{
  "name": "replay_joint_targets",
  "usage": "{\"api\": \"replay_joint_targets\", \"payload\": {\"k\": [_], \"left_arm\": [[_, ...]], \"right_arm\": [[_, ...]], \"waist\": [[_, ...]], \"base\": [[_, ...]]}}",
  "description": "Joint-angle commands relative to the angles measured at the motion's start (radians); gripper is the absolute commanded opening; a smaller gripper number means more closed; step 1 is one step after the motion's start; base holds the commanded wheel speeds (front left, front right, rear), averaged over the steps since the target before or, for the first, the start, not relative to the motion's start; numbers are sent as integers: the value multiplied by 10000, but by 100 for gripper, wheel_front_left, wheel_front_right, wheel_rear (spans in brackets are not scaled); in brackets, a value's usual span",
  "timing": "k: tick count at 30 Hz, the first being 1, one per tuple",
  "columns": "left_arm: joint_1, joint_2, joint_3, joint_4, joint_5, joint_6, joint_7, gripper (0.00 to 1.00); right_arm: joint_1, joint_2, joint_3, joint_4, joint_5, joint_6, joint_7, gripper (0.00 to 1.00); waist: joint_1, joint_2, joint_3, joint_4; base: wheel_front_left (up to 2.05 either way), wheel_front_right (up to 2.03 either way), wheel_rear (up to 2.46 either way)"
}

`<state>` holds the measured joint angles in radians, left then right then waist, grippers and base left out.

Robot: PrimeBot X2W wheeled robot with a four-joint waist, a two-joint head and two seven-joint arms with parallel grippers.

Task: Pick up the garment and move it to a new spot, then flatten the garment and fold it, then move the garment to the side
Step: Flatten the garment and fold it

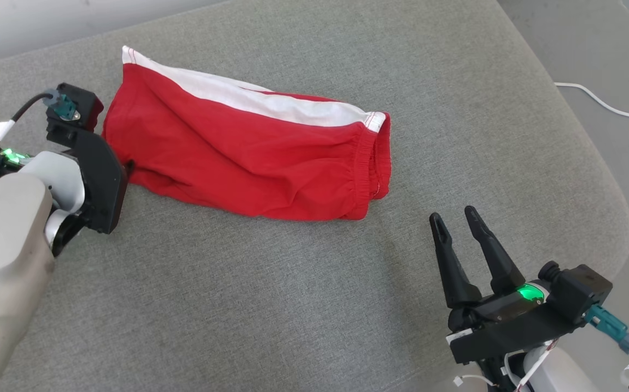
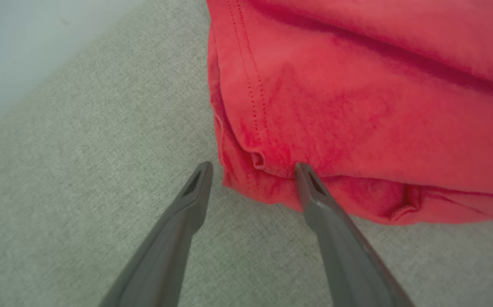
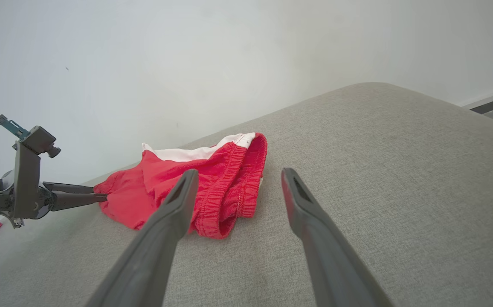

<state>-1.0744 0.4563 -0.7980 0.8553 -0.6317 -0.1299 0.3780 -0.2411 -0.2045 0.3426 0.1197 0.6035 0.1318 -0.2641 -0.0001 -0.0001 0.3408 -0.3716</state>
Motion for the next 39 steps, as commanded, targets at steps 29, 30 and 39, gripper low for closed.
{"api": "replay_joint_targets", "payload": {"k": [29,30,39], "left_arm": [[1659,-198,448,-1293,-827,451,-2373,0],[1890,-148,498,-1561,-870,537,-2454,0],[4709,409,1068,-4722,-1644,1909,-3094,0]], "right_arm": [[883,566,-335,-179,-1394,-23,-3,100],[958,562,-372,-176,-1426,-23,-3,100],[1606,465,-1112,-157,-1526,-23,-3,100]], "waist": [[1,1,-1065,916],[1,1,-1143,1007],[1,1,-1683,1757]], "base": [[0,0,0],[0,0,0],[0,0,0]]}}
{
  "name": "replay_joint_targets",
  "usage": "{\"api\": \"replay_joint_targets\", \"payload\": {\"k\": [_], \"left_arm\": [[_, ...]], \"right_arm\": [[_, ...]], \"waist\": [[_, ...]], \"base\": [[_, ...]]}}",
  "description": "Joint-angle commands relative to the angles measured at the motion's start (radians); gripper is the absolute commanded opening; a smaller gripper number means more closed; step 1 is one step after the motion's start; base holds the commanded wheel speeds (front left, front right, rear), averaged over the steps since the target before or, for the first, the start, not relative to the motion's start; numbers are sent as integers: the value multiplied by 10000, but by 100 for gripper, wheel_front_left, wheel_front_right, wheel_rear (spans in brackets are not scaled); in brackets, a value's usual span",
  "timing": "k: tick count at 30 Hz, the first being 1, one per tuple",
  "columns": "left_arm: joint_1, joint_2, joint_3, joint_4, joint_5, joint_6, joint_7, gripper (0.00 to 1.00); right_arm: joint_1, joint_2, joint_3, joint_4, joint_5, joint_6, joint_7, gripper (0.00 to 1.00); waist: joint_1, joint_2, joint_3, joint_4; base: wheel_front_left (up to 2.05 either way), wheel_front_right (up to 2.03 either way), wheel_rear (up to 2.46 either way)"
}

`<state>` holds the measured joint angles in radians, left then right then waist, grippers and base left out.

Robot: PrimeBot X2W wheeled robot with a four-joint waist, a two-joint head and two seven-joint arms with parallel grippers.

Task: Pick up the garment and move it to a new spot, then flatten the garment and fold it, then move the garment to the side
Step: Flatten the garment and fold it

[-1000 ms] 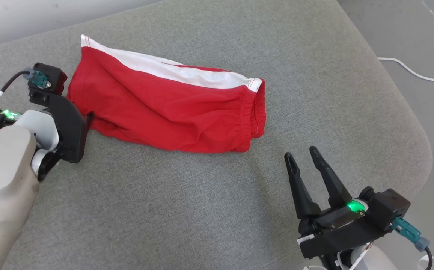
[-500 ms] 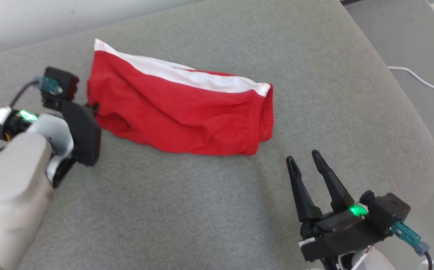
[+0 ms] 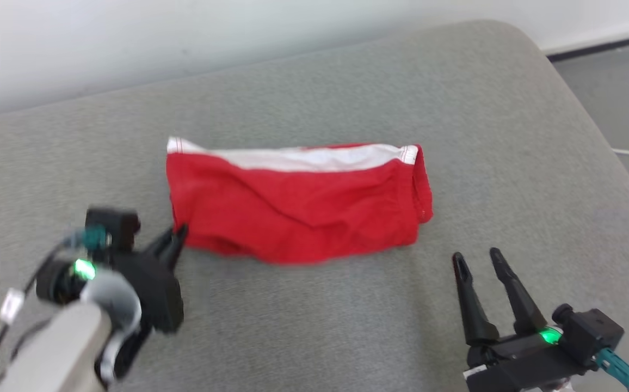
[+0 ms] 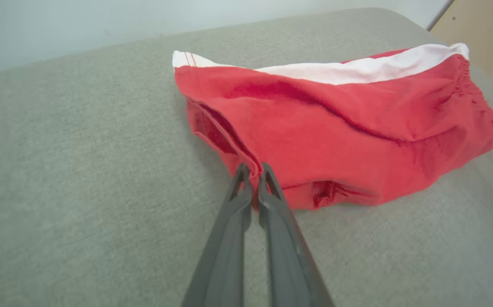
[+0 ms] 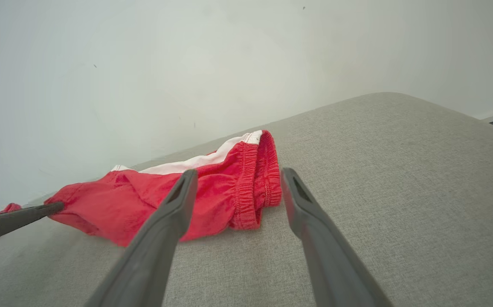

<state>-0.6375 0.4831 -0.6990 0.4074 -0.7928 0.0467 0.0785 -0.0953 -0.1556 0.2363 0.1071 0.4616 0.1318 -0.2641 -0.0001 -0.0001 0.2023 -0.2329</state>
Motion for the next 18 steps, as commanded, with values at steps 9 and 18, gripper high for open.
{"api": "replay_joint_targets", "payload": {"k": [9,18], "left_arm": [[2930,143,629,-2317,-774,1463,-997,0],[3701,-424,935,-2176,-557,1575,-2863,100]], "right_arm": [[451,-167,-396,48,-210,-23,-3,100],[286,-319,-224,133,-228,-23,-3,100]], "waist": [[1,1,-339,712],[1,1,-590,863]], "base": [[0,0,0],[0,0,0]]}}
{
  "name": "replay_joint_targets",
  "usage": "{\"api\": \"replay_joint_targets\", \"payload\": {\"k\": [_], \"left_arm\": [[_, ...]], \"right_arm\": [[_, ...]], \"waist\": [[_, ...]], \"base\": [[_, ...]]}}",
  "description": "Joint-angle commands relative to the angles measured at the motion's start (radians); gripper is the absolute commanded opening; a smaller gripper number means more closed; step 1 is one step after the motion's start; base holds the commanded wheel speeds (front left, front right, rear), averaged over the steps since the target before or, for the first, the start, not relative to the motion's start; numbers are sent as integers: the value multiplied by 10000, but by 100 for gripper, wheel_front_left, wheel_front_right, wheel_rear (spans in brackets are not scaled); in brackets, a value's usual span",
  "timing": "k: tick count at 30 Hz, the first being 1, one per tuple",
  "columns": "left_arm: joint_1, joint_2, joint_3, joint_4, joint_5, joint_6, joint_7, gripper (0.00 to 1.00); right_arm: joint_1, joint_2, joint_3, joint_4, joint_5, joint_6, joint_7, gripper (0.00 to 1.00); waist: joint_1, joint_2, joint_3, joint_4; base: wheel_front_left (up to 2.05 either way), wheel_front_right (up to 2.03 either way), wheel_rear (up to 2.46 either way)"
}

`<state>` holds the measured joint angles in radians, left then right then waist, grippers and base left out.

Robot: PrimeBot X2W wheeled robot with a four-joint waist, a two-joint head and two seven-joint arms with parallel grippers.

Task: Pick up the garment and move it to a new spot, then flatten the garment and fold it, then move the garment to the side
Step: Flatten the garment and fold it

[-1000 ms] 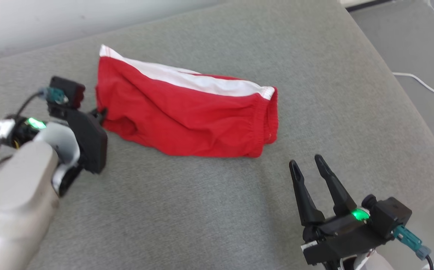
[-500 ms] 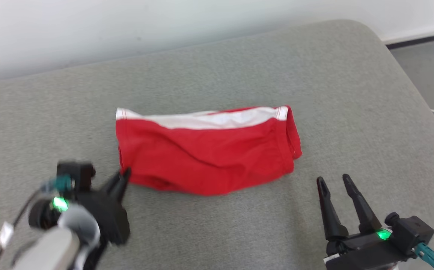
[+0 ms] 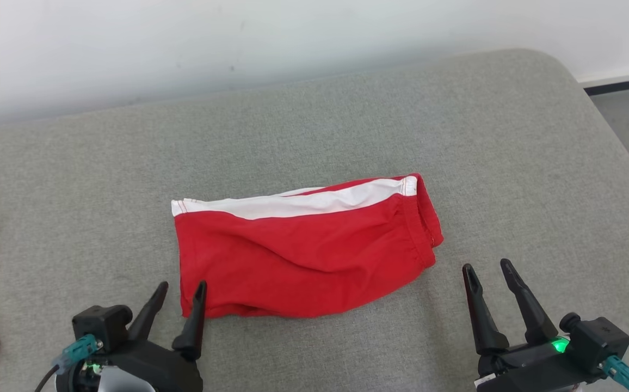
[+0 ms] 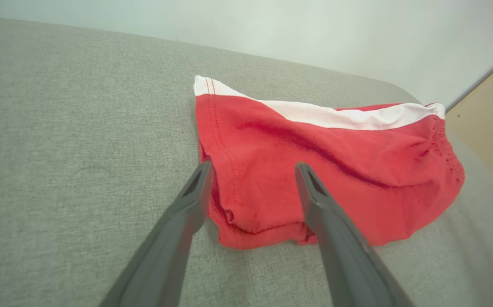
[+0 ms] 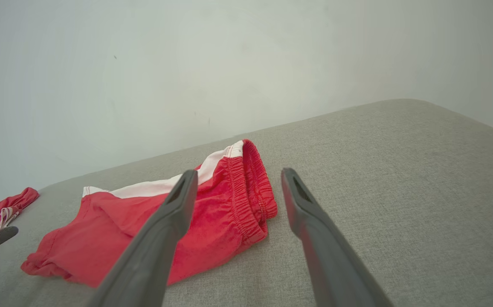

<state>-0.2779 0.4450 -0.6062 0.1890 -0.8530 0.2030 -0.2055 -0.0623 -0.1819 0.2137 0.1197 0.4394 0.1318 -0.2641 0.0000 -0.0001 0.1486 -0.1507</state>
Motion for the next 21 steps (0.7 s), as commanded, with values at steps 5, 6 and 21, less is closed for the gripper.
{"api": "replay_joint_targets", "payload": {"k": [5,6,21], "left_arm": [[242,-183,685,-109,430,-47,-538,100],[265,-197,875,-184,540,-40,-583,100],[2041,-1280,3987,-1963,4688,90,-590,100]], "right_arm": [[-71,-157,-44,-56,-100,-23,-3,100],[-84,-171,-40,-83,-128,-23,-3,100],[67,-90,-219,-57,-403,-23,-3,100]], "waist": [[0,1,-299,258],[0,1,-344,307],[0,1,-960,1010]], "base": [[0,0,0],[0,0,0],[0,0,0]]}}
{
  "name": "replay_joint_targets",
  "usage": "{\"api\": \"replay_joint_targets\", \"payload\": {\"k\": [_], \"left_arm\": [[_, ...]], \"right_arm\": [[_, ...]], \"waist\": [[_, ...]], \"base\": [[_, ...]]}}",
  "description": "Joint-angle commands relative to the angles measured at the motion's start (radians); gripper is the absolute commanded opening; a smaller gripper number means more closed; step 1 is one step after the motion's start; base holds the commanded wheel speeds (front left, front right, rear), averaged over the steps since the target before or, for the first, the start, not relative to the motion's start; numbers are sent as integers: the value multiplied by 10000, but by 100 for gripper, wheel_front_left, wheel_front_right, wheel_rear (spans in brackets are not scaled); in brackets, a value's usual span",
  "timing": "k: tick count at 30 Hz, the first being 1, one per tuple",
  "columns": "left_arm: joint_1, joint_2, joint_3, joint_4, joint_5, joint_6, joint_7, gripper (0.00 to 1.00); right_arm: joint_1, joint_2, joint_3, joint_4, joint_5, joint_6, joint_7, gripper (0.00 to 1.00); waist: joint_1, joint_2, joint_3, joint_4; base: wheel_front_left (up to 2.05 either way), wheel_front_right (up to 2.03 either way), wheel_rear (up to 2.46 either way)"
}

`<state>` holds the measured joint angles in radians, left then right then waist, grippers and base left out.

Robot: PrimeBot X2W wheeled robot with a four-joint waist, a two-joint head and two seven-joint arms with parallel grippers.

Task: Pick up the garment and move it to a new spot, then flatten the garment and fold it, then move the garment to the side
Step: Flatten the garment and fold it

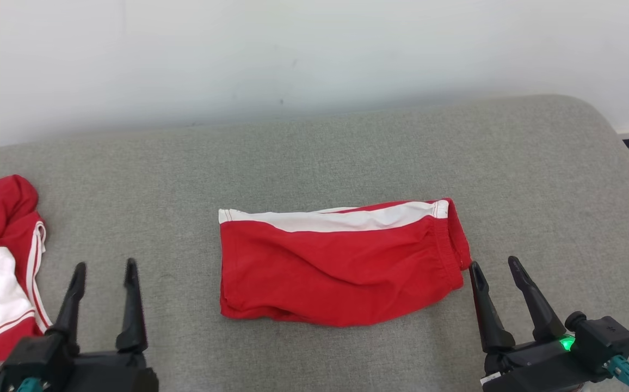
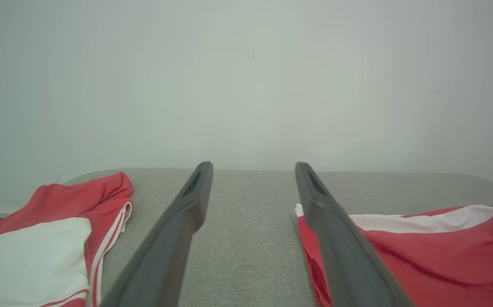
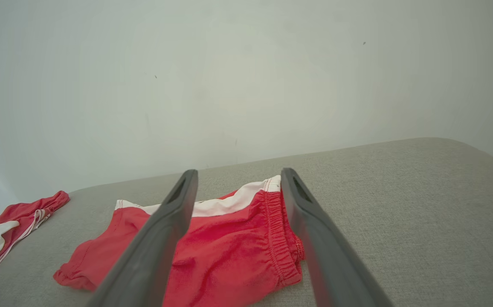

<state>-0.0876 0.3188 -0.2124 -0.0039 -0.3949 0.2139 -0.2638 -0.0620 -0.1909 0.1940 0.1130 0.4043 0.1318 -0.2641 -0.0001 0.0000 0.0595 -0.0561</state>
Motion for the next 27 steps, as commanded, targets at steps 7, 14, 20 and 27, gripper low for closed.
{"api": "replay_joint_targets", "payload": {"k": [7,14,20,27], "left_arm": [[1075,-688,1366,-339,698,-586,-9,100],[1794,-1516,2196,-389,1347,-1369,-9,100],[1927,-1984,2448,102,1905,-2066,-9,100],[1834,-2296,2820,326,2290,-2485,-10,100]], "right_arm": [[223,0,-253,230,-33,-23,-3,100],[340,52,-299,477,6,-23,-3,100],[471,71,-311,634,-63,-23,-3,100],[560,76,-329,834,-114,-23,-3,100]], "waist": [[1,0,-163,174],[1,0,-139,171],[1,0,-186,246],[1,0,-307,236]], "base": [[0,0,0],[0,0,0],[0,0,0],[0,0,0]]}}
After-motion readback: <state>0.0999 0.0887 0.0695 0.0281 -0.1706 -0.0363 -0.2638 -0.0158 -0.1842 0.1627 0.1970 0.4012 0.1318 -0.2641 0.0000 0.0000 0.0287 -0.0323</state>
